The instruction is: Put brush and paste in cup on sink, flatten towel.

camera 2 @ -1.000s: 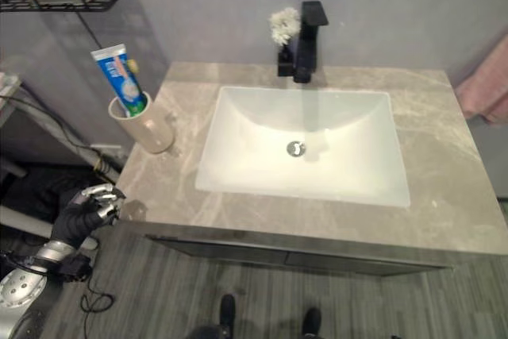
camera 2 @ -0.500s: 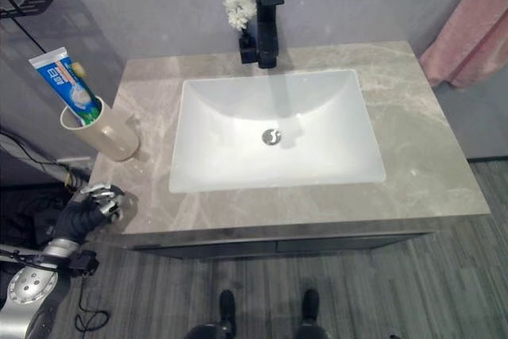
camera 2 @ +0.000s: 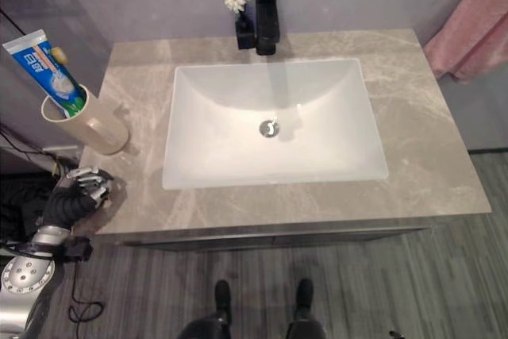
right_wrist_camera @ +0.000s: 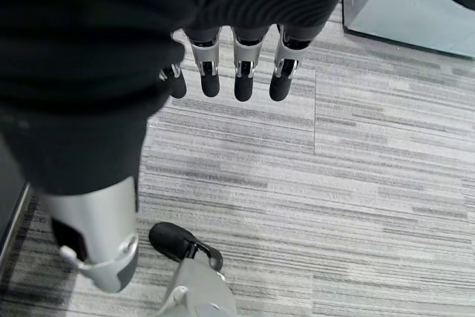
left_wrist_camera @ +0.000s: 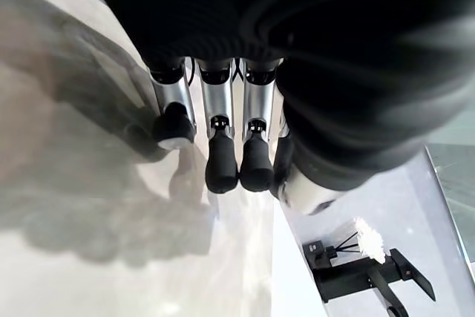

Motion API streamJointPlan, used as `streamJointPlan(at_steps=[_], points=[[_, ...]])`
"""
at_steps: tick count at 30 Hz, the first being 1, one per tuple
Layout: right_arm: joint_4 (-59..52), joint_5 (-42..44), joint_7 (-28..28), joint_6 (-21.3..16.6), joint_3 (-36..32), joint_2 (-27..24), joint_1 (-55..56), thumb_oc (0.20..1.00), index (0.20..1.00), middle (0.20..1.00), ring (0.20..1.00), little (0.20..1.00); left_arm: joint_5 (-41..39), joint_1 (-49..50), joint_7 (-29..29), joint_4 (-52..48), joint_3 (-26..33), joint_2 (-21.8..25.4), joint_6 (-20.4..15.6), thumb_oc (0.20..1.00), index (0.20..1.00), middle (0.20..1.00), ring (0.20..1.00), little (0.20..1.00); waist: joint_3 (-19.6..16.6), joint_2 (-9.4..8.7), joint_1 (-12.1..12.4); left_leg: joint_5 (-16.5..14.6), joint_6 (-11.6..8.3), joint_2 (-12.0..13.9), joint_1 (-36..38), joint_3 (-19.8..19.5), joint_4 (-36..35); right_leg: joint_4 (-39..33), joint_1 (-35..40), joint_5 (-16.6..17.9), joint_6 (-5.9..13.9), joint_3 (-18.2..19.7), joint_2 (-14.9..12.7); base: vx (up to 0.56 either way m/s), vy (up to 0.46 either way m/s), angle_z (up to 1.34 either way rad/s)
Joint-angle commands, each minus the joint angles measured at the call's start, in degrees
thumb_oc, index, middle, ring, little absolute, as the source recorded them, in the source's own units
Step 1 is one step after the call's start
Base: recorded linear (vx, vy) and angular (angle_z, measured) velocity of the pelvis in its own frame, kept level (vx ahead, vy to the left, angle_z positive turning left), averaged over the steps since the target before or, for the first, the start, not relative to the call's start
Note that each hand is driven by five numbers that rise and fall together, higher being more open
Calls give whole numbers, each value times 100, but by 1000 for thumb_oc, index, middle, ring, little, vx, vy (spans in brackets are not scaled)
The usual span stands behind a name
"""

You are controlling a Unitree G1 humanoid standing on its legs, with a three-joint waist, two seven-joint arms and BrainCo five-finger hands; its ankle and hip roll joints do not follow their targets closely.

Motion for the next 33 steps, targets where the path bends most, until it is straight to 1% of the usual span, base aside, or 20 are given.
streamJointPlan(at_steps=[1,7,12,16,22,33], points=[[-79,487,-56,-55,188,-61,-226,1000,1000,1000,1000,1000,346,-260,314,209,130,-183,-77,200,200,200,200,200,186,-276,-87,86,-182,225,-266,-115,8,-6,57,151,426,61,-535,-11,-2,3],[-32,467,-77,-11,294,-53,-304,1000,1000,1000,1000,1000,536,-602,465,267,16,-237,-54,200,200,200,200,200,262,-320,-130,95,-191,235,-355,-94,8,-6,-73,207,427,87,-529,0,0,0],[-26,499,-16,-7,334,-47,-329,1000,1000,1000,1000,1000,531,-739,502,278,21,-221,-57,200,200,200,200,200,296,-357,-158,93,-180,236,-396,-61,8,-6,-161,241,427,141,-524,0,0,0],[-39,523,33,9,377,-25,-329,1000,1000,1000,1000,1000,618,-915,674,299,112,-208,-76,200,200,200,200,200,343,-424,-171,95,-176,228,-444,-13,8,-6,-248,276,432,178,-533,5,9,-6],[-35,531,23,13,420,-42,-372,1000,1000,1000,1000,1000,716,-1094,815,309,148,-167,-80,200,200,200,200,200,360,-472,-190,103,-178,214,-518,-10,8,-6,-332,314,442,204,-543,8,8,-7],[-64,561,29,21,505,-25,-472,1000,1000,1000,1000,1000,767,-1391,967,425,98,-79,-59,200,200,200,200,200,356,-475,-204,87,-171,203,-567,-31,8,-6,-388,312,448,223,-575,0,0,0]])
